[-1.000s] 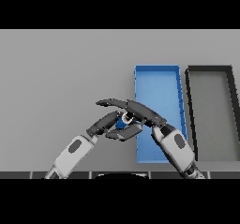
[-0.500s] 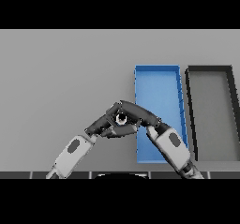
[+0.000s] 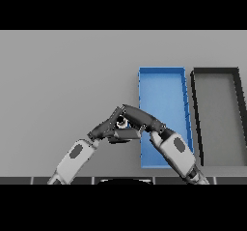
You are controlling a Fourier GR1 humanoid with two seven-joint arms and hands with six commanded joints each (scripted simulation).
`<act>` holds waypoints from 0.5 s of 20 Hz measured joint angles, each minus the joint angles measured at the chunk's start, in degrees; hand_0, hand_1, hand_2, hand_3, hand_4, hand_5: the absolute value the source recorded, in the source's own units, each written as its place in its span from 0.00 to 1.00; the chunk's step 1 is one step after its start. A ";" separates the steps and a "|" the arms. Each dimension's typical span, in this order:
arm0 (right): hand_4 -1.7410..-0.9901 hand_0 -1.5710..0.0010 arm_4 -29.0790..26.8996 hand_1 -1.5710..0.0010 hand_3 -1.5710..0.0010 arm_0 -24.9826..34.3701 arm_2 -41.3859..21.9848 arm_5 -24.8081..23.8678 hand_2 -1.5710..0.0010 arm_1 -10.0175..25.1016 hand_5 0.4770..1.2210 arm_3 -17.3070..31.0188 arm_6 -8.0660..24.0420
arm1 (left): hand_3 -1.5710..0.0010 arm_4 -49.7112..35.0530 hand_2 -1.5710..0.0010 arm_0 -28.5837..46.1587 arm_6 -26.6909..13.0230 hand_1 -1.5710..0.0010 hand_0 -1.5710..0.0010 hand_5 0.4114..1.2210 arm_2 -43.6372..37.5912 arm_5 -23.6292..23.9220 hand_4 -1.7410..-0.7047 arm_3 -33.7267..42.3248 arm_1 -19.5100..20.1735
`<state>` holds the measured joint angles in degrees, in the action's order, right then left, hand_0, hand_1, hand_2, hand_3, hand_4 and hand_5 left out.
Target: Pick up the blue pipe and place it into the blue bin.
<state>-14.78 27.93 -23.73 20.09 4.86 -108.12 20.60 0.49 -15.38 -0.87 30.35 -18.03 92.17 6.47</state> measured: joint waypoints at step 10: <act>0.34 0.00 1.35 0.00 0.00 -0.54 -0.92 -2.84 0.00 1.37 1.00 0.45 0.65 | 0.96 4.99 0.96 1.23 1.39 0.96 0.95 0.32 -1.81 -0.32 0.83 -1.28 -0.84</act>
<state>-13.44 27.39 -24.65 17.26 6.23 -107.67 21.25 5.48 -14.16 0.53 28.54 -18.35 90.89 5.63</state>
